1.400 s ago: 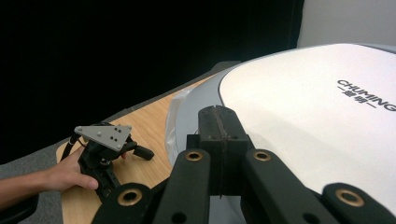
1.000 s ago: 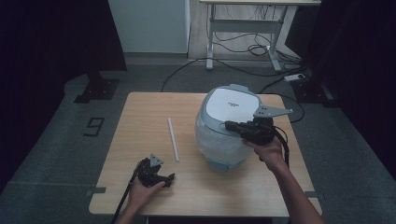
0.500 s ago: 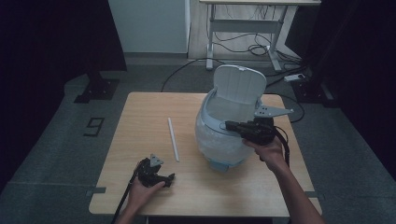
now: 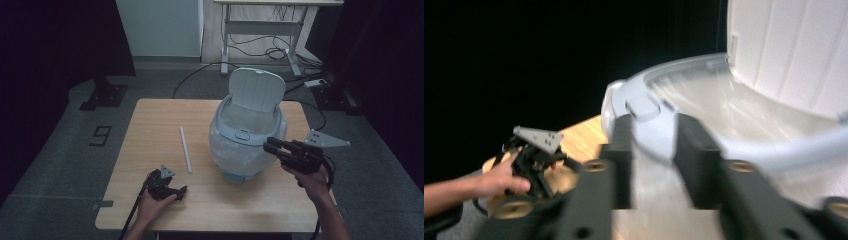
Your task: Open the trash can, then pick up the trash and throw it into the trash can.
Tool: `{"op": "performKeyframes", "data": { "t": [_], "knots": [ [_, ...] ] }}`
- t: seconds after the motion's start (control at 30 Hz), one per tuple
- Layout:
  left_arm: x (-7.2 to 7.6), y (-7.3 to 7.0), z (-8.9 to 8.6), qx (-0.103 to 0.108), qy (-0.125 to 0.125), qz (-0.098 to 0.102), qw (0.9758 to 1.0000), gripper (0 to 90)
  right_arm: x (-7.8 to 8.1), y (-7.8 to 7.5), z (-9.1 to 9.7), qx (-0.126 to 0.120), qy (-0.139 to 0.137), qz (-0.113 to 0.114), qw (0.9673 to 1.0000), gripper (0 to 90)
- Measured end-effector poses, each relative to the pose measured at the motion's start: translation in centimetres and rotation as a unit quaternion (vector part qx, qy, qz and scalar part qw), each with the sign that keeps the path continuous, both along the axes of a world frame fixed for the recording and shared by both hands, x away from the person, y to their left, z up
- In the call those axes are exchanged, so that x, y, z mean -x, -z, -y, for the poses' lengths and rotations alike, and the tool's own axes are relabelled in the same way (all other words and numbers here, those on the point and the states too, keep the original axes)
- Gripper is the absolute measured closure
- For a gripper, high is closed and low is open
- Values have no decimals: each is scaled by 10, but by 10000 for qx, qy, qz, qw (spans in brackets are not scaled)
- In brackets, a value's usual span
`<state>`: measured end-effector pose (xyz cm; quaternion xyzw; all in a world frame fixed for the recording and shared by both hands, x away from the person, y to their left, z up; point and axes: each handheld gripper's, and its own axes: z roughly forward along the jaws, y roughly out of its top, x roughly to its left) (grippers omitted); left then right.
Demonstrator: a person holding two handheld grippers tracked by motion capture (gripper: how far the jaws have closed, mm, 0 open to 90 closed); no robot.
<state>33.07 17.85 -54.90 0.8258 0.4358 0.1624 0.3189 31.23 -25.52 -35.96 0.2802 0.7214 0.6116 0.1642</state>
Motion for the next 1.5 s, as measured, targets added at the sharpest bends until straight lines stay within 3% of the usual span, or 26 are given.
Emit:
{"op": "performKeyframes", "data": {
  "t": [0.07,0.2,0.37,0.6,0.7,0.83,1.37,1.5],
  "knots": [
    [0,0,0,4,-2,6,10000,38,7,7,8,132,149,34,9998,500],
    [0,0,0,1,-6,12,10000,38,13,23,22,89,367,-3,9993,399],
    [0,0,0,3,-3,14,10000,38,13,48,37,5,542,-176,9984,369],
    [0,0,0,-4,0,13,10000,38,9,92,55,188,822,-472,9953,343],
    [0,0,0,-3,0,15,10000,38,6,111,61,276,932,-700,9928,340],
    [0,0,0,-2,-2,14,10000,38,4,127,66,383,1030,-892,9899,339],
    [2,-2,-1,43,-67,50,10000,83,4,152,68,592,1155,-1126,9851,339],
    [4,-9,-2,219,-127,154,9996,84,3,160,68,705,1189,-1224,9828,340]
  ]
}}
